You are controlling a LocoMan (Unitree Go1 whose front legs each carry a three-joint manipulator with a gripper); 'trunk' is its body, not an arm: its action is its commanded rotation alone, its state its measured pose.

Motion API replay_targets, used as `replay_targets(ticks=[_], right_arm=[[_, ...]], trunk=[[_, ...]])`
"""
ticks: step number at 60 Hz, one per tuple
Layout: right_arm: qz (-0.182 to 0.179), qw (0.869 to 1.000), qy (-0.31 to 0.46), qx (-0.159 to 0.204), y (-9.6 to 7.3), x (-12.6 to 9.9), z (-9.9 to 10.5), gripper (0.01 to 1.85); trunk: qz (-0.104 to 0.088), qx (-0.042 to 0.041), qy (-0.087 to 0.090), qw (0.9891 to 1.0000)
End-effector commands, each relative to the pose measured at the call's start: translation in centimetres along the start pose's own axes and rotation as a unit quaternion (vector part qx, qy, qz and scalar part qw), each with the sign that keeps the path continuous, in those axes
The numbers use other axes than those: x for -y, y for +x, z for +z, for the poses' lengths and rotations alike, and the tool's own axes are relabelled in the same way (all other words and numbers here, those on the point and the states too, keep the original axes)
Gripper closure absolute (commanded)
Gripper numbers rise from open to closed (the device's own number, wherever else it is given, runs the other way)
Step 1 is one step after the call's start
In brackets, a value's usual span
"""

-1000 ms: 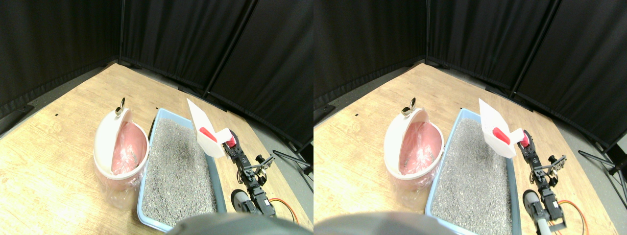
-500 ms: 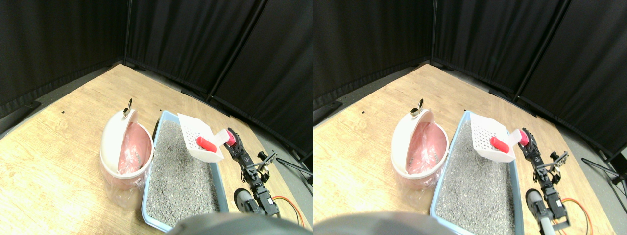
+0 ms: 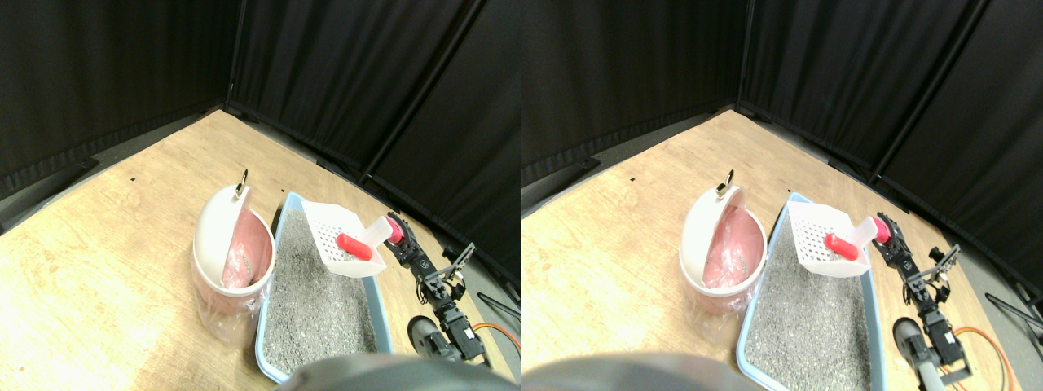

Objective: Scoop (unimanual)

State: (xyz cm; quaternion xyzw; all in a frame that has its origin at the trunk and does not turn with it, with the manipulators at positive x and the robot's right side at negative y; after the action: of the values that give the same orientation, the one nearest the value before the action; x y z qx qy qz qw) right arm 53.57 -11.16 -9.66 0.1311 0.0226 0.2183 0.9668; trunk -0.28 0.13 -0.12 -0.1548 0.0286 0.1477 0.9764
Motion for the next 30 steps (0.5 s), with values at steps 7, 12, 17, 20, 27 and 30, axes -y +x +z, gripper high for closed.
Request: replay_targets(ticks=[7,12,17,20,27,30], right_arm=[[0.033,0.999,-0.009,0.012,0.3,-0.8,0.8,1.81],[0.04,0.999,-0.013,0.002,0.6,-1.2,0.8,1.81],[0.043,0.999,-0.028,-0.011,0.8,-1.9,0.7,1.81],[0.042,0.999,-0.03,-0.017,1.0,-2.2,0.7,1.81],[0.049,0.997,-0.043,-0.033,1.3,-3.0,0.7,1.81],[0.046,0.997,-0.05,-0.038,1.5,-3.2,0.6,1.81]], trunk=[[0.027,-0.0051,-0.009,0.9996],[0.033,-0.0051,-0.012,0.9994],[0.038,-0.0057,-0.016,0.9991],[0.04,-0.0058,-0.018,0.999],[0.045,-0.0053,-0.021,0.9987],[0.047,-0.0057,-0.021,0.9987]])
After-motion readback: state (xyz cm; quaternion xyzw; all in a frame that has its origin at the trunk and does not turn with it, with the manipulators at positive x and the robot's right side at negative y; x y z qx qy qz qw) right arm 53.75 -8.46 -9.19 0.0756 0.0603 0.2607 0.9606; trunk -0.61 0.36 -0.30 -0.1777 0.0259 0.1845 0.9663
